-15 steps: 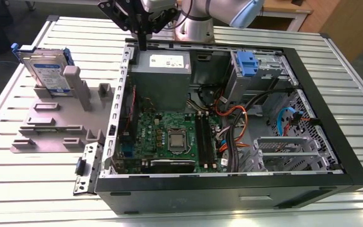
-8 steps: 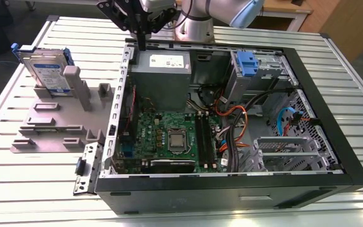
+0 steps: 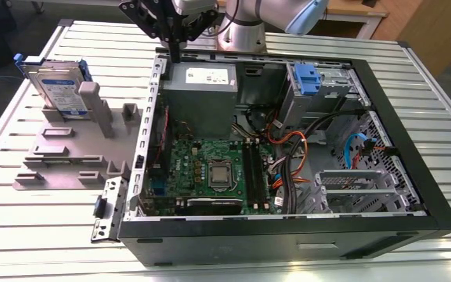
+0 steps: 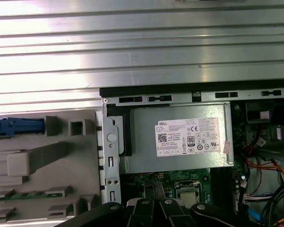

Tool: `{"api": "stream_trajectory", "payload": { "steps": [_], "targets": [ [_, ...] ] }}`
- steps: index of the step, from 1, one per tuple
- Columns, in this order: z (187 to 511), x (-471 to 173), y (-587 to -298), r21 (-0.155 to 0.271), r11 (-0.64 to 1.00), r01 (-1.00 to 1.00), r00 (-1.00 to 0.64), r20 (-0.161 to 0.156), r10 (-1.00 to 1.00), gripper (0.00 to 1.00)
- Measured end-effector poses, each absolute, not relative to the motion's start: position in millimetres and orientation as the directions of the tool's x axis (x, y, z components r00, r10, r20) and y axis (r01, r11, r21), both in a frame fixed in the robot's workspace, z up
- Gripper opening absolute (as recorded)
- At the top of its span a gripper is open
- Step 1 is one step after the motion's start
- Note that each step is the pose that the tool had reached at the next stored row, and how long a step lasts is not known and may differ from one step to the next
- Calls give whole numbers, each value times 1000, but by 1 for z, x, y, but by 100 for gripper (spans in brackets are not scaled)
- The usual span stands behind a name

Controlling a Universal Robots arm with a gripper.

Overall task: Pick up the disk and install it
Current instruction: 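Reach for the disk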

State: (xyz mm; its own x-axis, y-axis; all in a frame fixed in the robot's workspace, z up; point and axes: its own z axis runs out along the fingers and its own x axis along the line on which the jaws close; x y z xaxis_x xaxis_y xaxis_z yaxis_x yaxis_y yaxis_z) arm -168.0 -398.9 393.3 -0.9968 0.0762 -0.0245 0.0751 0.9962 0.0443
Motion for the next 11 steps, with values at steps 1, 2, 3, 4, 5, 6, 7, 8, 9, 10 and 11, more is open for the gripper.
{"api": "stream_trajectory", "payload": {
  "steps": [1, 2, 3, 4, 5, 6, 7, 8, 9, 10, 11],
  "targets": [
    [393, -168, -399, 44, 996, 75, -997, -24, 76, 11],
    [393, -168, -399, 44, 996, 75, -997, -24, 76, 11],
    [393, -169, -399, 44, 996, 75, -997, -24, 76, 11],
    [393, -169, -399, 44, 996, 75, -997, -24, 76, 11],
    [393, -169, -399, 44, 996, 75, -997, -24, 76, 11],
    [393, -169, -399, 44, 996, 75, -997, -24, 76, 11],
    [393, -169, -399, 44, 996, 75, -997, -24, 76, 11],
    [393, -170, -399, 44, 996, 75, -997, -25, 76, 11],
    [393, -170, -399, 44, 996, 75, -997, -24, 76, 11],
    [393, -170, -399, 44, 996, 75, -997, -24, 76, 11],
    [393, -170, -399, 44, 996, 75, -997, -24, 76, 11]
  ]
}}
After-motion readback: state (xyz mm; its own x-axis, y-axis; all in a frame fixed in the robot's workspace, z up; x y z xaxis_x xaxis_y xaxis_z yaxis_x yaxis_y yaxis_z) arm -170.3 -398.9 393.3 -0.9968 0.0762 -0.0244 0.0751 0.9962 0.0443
